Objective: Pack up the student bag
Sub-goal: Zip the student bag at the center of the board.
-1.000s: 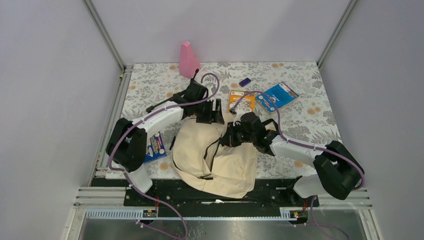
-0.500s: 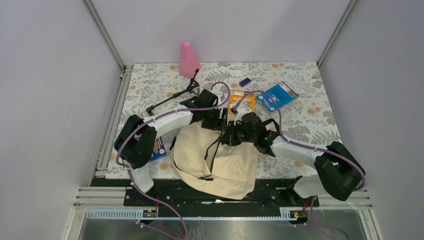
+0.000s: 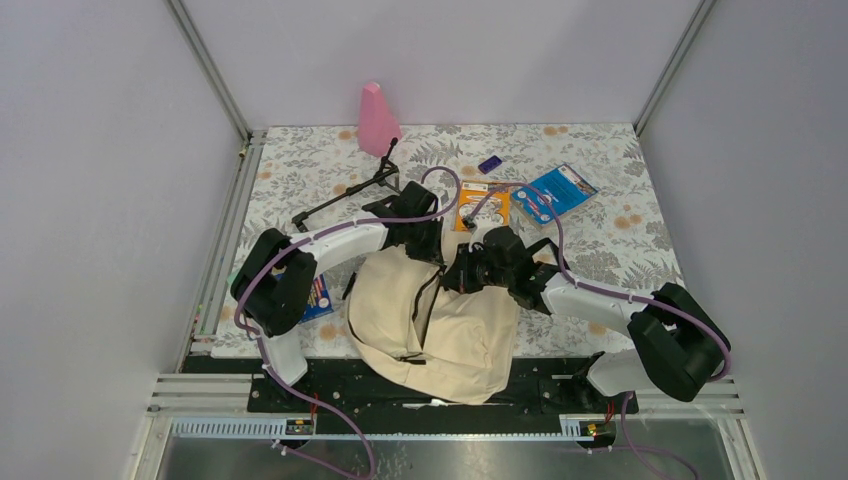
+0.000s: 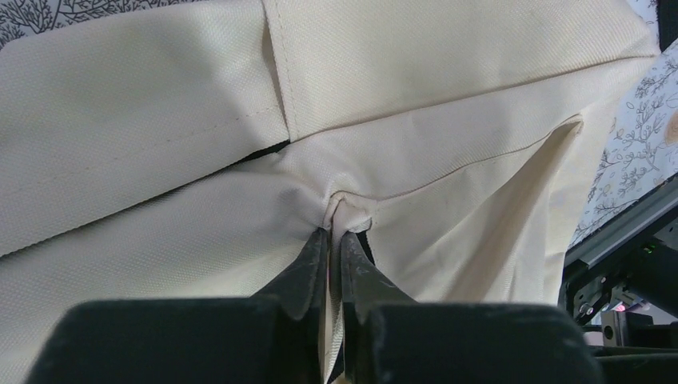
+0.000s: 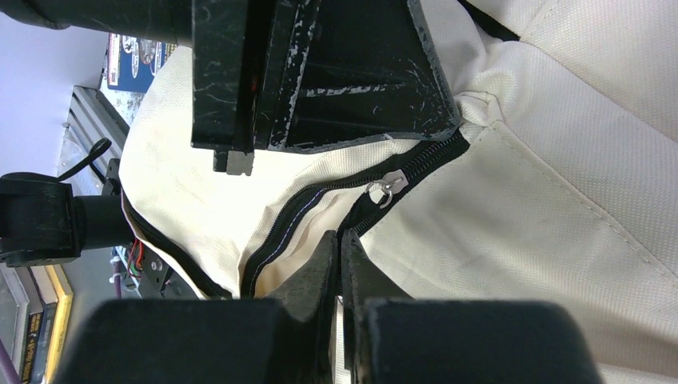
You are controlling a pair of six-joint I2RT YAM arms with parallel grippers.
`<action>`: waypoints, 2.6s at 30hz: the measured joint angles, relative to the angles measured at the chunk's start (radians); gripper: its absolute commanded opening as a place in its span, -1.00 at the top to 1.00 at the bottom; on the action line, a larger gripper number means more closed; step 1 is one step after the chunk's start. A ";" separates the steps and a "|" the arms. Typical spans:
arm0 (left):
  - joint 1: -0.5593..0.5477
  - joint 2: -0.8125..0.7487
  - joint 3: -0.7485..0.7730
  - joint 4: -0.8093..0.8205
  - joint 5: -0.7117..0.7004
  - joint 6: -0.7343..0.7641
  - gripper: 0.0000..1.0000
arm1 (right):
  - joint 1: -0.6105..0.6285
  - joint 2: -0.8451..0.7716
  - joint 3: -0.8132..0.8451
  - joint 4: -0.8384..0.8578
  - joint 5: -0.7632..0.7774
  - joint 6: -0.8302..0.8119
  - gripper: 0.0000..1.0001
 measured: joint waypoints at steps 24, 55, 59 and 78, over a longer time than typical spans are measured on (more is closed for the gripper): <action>0.031 -0.041 -0.043 0.095 0.001 -0.107 1.00 | 0.075 -0.017 -0.054 0.031 0.023 0.034 1.00; 0.107 0.042 0.071 0.106 -0.030 -0.150 1.00 | 0.327 -0.019 -0.127 0.043 0.135 0.131 1.00; 0.111 0.050 0.074 0.104 -0.030 -0.150 1.00 | 0.339 -0.019 -0.128 0.041 0.158 0.143 1.00; 0.129 -0.368 -0.078 0.153 -0.051 -0.070 -0.58 | 0.362 -0.014 -0.115 0.023 0.160 0.182 1.00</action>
